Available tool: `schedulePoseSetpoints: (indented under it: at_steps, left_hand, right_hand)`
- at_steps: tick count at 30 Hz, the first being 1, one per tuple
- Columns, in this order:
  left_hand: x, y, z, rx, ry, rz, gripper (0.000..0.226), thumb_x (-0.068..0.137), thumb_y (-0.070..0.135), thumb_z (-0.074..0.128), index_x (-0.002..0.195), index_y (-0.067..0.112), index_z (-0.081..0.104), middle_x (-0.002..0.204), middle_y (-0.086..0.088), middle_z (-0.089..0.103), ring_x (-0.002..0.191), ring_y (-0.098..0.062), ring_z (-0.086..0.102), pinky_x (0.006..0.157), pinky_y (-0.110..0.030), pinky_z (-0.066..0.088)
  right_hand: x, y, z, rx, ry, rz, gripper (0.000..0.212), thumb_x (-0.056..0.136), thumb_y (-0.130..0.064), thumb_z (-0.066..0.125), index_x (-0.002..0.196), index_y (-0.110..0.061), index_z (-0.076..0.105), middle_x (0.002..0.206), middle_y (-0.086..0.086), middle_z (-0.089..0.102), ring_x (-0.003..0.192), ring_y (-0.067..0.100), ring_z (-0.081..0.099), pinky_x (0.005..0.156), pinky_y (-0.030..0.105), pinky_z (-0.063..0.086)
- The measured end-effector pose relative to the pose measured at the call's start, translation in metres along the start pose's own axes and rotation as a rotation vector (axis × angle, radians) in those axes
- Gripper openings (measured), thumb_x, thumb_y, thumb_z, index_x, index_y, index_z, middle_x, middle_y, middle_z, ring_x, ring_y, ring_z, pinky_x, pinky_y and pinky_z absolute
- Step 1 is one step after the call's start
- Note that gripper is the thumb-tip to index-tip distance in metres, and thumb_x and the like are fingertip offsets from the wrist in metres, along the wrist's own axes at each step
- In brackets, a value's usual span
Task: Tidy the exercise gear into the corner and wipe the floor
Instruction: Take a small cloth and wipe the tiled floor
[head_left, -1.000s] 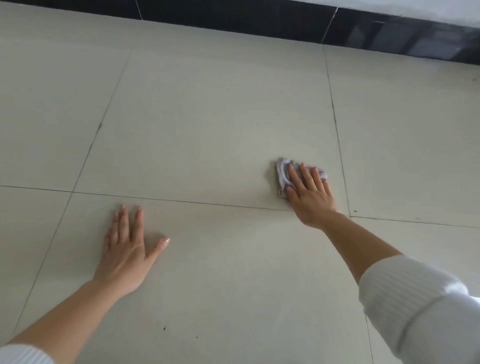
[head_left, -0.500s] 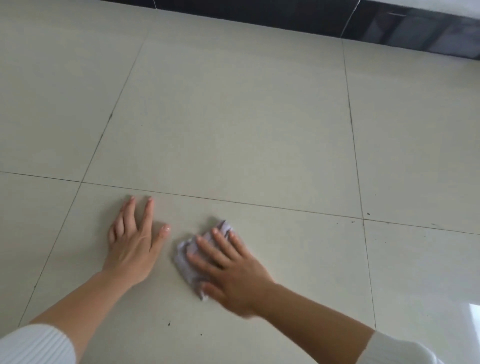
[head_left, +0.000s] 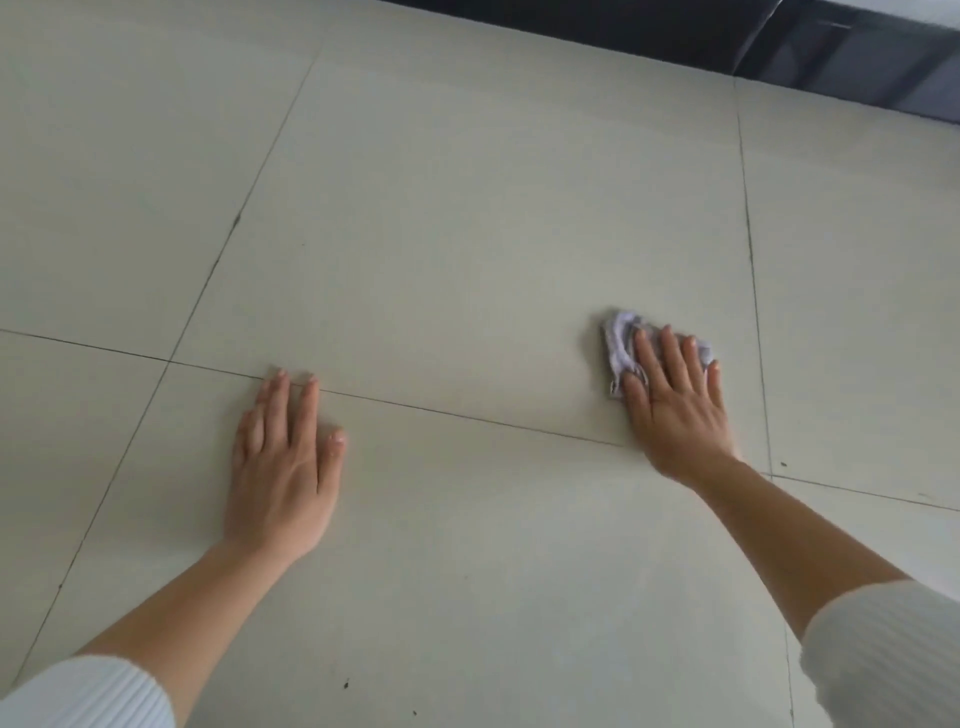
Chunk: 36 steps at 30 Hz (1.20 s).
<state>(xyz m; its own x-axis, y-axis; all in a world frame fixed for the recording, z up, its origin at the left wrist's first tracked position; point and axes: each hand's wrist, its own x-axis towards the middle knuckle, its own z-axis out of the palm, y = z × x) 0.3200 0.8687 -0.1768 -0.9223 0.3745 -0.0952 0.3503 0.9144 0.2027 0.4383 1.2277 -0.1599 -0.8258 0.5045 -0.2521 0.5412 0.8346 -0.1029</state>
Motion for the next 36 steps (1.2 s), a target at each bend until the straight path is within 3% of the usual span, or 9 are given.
schedulePoseSetpoints:
  at_steps: [3,6,11,15,21,24,27,32,36]
  left_hand:
    - [0.000,0.002,0.000,0.010,-0.004,-0.018,0.066,0.092,0.045,0.018,0.148,0.009,0.025,0.155,-0.018,0.019,0.142,-0.033,0.019,0.113,-0.046,0.018]
    - [-0.002,0.000,0.000,0.008,-0.009,-0.016,0.065,0.093,0.045,0.019,0.148,0.011,0.026,0.155,-0.017,0.021,0.141,-0.033,0.020,0.113,-0.046,0.019]
    - [-0.002,-0.002,-0.001,0.012,0.009,-0.026,0.063,0.093,0.045,0.022,0.146,0.013,0.030,0.154,-0.015,0.024,0.137,-0.034,0.025,0.108,-0.048,0.025]
    - [0.002,-0.002,-0.004,-0.012,0.065,-0.056,0.059,0.091,0.041,0.025,0.142,0.015,0.039,0.148,-0.013,0.036,0.118,-0.034,0.038,0.096,-0.049,0.033]
    - [0.031,0.000,-0.009,-0.104,0.204,-0.122,0.055,0.090,0.037,0.028,0.137,0.010,0.044,0.135,-0.014,0.046,0.109,-0.032,0.038,0.092,-0.048,0.031]
    - [0.059,0.000,-0.013,-0.096,0.215,-0.069,0.056,0.092,0.036,0.028,0.139,0.009,0.040,0.141,-0.013,0.041,0.122,-0.032,0.035,0.101,-0.048,0.027]
    - [0.093,-0.007,-0.015,-0.020,0.187,-0.021,0.061,0.092,0.038,0.024,0.143,0.006,0.033,0.150,-0.014,0.031,0.134,-0.032,0.028,0.109,-0.045,0.021]
    - [0.122,-0.013,-0.007,0.012,0.134,-0.072,0.069,0.092,0.044,0.020,0.148,0.005,0.021,0.157,-0.013,0.017,0.143,-0.029,0.015,0.116,-0.043,0.012]
    - [0.120,-0.015,-0.007,-0.010,0.163,-0.065,0.068,0.091,0.045,0.023,0.147,0.006,0.026,0.155,-0.013,0.022,0.142,-0.028,0.019,0.116,-0.041,0.015]
  right_hand:
    - [0.042,-0.018,-0.008,0.118,-0.002,0.241,0.059,0.099,-0.051,0.010,0.152,-0.032,-0.008,0.161,0.002,-0.014,0.146,0.023,-0.018,0.118,0.043,-0.012]
    - [0.065,-0.054,-0.005,0.151,-0.025,0.252,0.059,0.100,-0.048,0.013,0.152,-0.031,-0.008,0.160,0.003,-0.015,0.145,0.027,-0.019,0.117,0.045,-0.014]
    - [0.052,-0.129,0.008,0.093,-0.013,-0.142,0.059,0.100,-0.048,0.017,0.152,-0.032,-0.007,0.161,0.003,-0.012,0.145,0.031,-0.018,0.116,0.043,-0.014]
    - [0.014,-0.179,0.020,-0.033,-0.064,-0.538,0.066,0.089,-0.056,-0.004,0.151,-0.033,-0.008,0.161,0.001,-0.010,0.146,0.030,-0.018,0.115,0.040,-0.018]
    - [0.017,-0.146,0.023,-0.146,-0.079,-0.935,0.054,0.096,-0.051,0.007,0.148,-0.036,-0.001,0.161,-0.004,0.002,0.147,0.023,-0.008,0.117,0.039,-0.009]
    - [0.046,-0.115,0.016,-0.181,0.011,-0.720,0.059,0.096,-0.055,0.002,0.150,-0.030,0.007,0.160,0.001,0.016,0.146,0.024,0.004,0.117,0.038,-0.001]
    - [0.084,-0.079,0.001,-0.109,0.039,-0.375,0.070,0.086,-0.064,-0.016,0.149,-0.034,-0.009,0.161,0.000,-0.001,0.148,0.023,-0.007,0.118,0.037,-0.005]
    - [0.148,-0.081,-0.021,0.093,-0.001,0.063,0.058,0.099,-0.052,0.013,0.151,-0.036,-0.006,0.161,0.001,-0.011,0.147,0.024,-0.015,0.119,0.043,-0.009]
    - [0.156,-0.139,-0.014,0.103,0.007,-0.039,0.060,0.100,-0.049,0.018,0.152,-0.033,-0.008,0.161,0.005,-0.012,0.146,0.030,-0.017,0.117,0.047,-0.011]
